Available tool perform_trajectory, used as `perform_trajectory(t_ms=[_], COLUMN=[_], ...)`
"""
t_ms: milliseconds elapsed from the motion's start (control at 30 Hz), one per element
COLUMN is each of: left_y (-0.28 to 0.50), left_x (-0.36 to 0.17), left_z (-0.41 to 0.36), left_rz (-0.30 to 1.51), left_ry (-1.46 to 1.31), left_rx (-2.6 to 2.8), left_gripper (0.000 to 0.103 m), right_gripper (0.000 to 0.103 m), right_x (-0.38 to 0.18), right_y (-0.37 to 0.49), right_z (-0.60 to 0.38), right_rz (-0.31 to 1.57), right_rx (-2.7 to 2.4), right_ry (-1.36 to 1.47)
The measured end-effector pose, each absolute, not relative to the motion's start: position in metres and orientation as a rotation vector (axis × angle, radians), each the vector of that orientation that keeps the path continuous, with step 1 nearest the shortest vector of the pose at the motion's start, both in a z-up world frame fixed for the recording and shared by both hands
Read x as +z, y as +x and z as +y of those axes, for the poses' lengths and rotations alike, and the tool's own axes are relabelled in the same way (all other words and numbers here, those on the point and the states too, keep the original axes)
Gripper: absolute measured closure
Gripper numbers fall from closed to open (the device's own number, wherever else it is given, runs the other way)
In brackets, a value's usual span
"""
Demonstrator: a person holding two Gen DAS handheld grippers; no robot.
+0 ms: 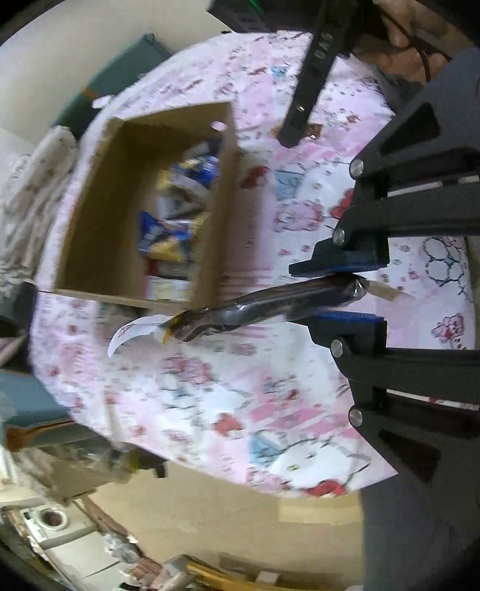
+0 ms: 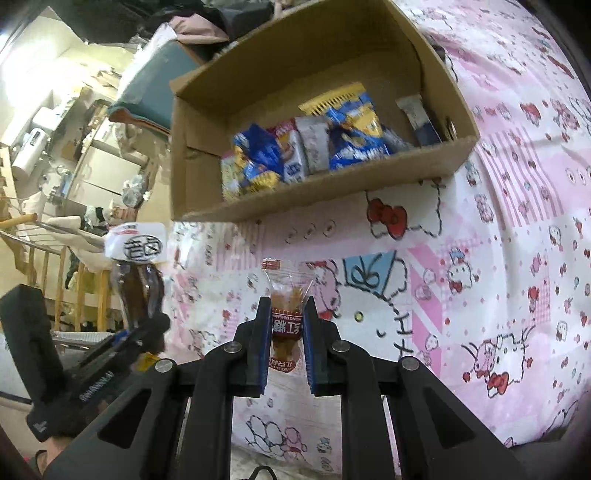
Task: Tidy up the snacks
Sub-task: 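Lower both held snacks into the box and open both tools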
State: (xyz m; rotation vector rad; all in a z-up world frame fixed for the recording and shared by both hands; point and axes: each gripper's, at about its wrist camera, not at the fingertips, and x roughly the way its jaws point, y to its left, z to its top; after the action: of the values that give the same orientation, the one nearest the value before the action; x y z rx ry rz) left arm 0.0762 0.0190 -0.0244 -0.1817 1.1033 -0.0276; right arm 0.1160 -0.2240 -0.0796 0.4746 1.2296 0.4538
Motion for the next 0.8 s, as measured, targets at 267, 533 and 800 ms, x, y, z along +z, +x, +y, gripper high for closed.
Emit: perform_trajectory(t_ms=[267, 533, 800], left_y=[0.129, 0.185, 0.229], left_x=[0.009, 0.019, -0.002], left_z=[0.007, -0.019, -0.043], left_rz=[1.003, 0.968, 0.982], left_ry=[-0.136, -0.040, 0.036], left_rx=[-0.036, -0.064, -0.072], left_gripper=[0.089, 0.089, 0.089], right_gripper=[0.087, 0.087, 0.087], right_x=[-0.052, -0.037, -0.052], right_y=[0.133, 0.171, 0.217], right_z=[-0.224, -0.258, -0.276], right_rz=[1.098, 0.992, 1.000], right_rx=[0.499, 0.435, 0.332], right_ry=[0.454, 0.497, 0.467])
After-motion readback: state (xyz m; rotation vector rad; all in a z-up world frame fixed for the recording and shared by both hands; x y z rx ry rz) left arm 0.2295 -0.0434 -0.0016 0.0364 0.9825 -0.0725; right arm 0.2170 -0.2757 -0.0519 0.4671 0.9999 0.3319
